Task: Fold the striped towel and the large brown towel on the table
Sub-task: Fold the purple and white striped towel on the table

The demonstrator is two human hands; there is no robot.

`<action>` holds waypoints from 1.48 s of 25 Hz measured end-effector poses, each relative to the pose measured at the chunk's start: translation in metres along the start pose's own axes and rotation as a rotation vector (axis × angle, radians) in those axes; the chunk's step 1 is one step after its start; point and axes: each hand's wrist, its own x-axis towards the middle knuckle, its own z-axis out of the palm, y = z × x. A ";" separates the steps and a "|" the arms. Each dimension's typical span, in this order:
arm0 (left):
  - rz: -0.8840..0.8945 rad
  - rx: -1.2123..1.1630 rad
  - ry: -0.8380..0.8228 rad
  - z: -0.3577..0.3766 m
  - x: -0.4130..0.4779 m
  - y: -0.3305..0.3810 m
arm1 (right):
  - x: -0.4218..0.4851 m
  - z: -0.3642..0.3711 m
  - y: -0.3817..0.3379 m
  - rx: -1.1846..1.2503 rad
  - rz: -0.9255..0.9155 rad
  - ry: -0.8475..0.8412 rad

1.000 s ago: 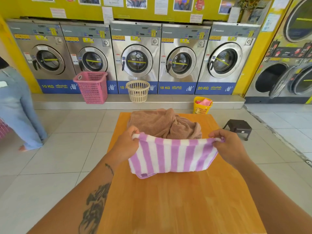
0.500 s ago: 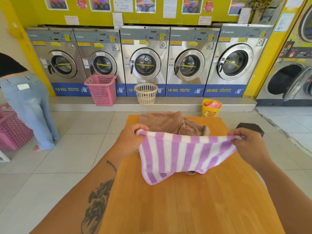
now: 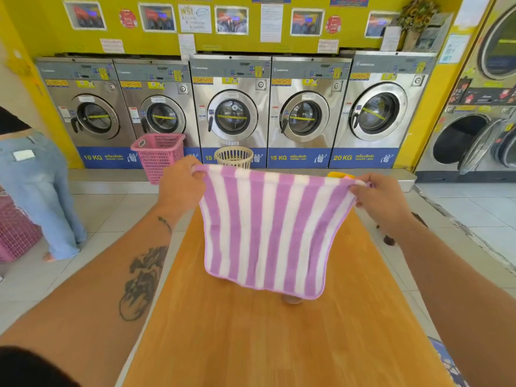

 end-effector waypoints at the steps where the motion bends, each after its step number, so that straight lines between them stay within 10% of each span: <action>1: 0.014 -0.024 0.068 -0.006 -0.002 0.007 | 0.003 -0.002 -0.005 0.092 -0.020 -0.017; 6: 0.046 -0.097 0.074 -0.040 -0.084 -0.012 | -0.023 -0.019 0.010 0.325 -0.065 -0.293; 13: -0.394 0.010 -0.467 -0.015 -0.278 -0.104 | -0.096 0.007 0.157 -0.021 0.262 -0.839; 33: -0.616 -0.081 -0.242 0.069 -0.210 -0.150 | -0.046 0.124 0.152 -0.493 0.192 -0.527; 37: -0.514 0.254 -0.351 0.093 -0.199 -0.175 | -0.045 0.151 0.156 -0.959 -0.018 -0.529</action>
